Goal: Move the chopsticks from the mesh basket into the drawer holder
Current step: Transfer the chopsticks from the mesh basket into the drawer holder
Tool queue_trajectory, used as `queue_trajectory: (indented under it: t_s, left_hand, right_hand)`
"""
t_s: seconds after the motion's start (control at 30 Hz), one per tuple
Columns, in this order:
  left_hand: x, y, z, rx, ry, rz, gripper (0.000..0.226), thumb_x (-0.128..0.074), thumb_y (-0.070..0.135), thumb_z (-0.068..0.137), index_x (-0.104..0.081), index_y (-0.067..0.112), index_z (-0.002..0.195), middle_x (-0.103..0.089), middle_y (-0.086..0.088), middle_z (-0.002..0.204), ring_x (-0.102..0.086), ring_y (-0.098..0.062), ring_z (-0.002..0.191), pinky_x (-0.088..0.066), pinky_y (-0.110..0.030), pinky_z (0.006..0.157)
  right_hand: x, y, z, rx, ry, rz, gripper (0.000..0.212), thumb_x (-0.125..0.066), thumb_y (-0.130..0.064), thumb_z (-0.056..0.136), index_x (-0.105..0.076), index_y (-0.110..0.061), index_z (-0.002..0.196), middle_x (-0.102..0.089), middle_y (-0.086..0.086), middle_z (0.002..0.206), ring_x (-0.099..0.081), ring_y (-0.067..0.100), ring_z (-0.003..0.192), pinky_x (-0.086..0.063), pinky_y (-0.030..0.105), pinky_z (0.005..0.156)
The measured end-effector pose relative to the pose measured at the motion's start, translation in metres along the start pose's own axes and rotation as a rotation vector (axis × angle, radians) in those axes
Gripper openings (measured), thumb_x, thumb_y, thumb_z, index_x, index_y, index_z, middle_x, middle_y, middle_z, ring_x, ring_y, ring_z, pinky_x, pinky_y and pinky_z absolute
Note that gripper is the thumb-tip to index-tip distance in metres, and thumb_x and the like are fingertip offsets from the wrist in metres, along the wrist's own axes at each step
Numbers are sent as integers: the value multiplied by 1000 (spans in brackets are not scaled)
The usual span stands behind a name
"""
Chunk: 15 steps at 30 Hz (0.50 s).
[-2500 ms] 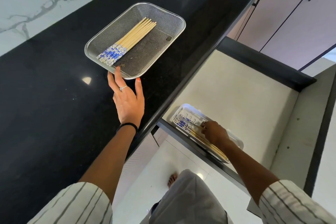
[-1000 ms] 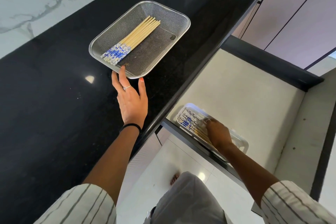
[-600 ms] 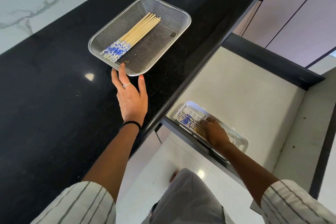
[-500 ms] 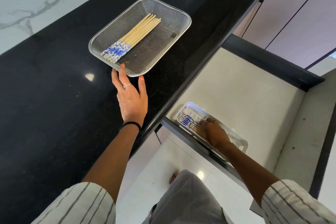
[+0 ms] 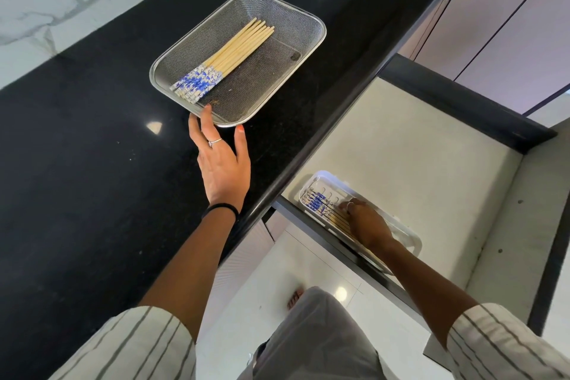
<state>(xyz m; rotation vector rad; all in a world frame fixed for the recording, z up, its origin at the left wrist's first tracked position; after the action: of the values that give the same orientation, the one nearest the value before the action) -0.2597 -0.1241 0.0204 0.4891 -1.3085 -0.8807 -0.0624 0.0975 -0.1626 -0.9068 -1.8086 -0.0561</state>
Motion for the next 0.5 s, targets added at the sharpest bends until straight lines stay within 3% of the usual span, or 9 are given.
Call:
queue_trajectory:
  t_s: [0.1,0.2,0.3,0.43,0.5]
  left_hand:
    - [0,0,0,2,7,19,60,-44,37,102,-17,17,151,-15,-14,157,-50,-33,122,-40,-56,105]
    - [0,0,0,2,10,26,60,-44,38,101,-16,18,151,-15,-13,157,-51,-33,121,-40,-56,105]
    - [-1,-1,0,3,8,24,60,-44,39,101,-16,19,150,-15,-12,157,-50,-33,122,-39,-56,106]
    - [-1,-2,1,9,7,25,60,-44,40,101,-15,19,150,-14,-12,157,-49,-32,125,-37,-57,107]
    - [-2,-2,1,6,5,24,60,-44,39,101,-15,19,150,-14,-12,157,-48,-32,125,-37,-57,107]
  right_hand:
    - [-4,-4,1,94,4,-96,32,-43,-7,93,-58,-11,121,-56,13,124,-52,31,116,-45,37,93]
    - [5,-13,-5,176,85,-138,23,-42,-25,97,-64,-22,102,-68,5,109,-64,20,97,-49,29,83]
    - [6,-9,-4,114,65,34,26,-41,-19,98,-64,-20,111,-66,5,112,-62,22,105,-47,25,87]
    - [2,0,-5,5,31,75,33,-43,-9,95,-57,-15,125,-58,11,128,-56,28,115,-47,37,98]
    - [5,-4,-6,34,42,86,32,-44,-13,97,-58,-16,126,-61,10,127,-60,26,113,-47,35,99]
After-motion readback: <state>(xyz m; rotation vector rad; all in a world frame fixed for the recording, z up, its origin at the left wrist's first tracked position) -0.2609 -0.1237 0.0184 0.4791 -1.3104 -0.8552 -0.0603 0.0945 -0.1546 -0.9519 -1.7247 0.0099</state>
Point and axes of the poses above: each hand's wrist, its own z-axis towards the middle knuckle, its own x-axis out of the back of the hand, y = z × x, the point moved 10 cm from there along z, towards the middle knuckle
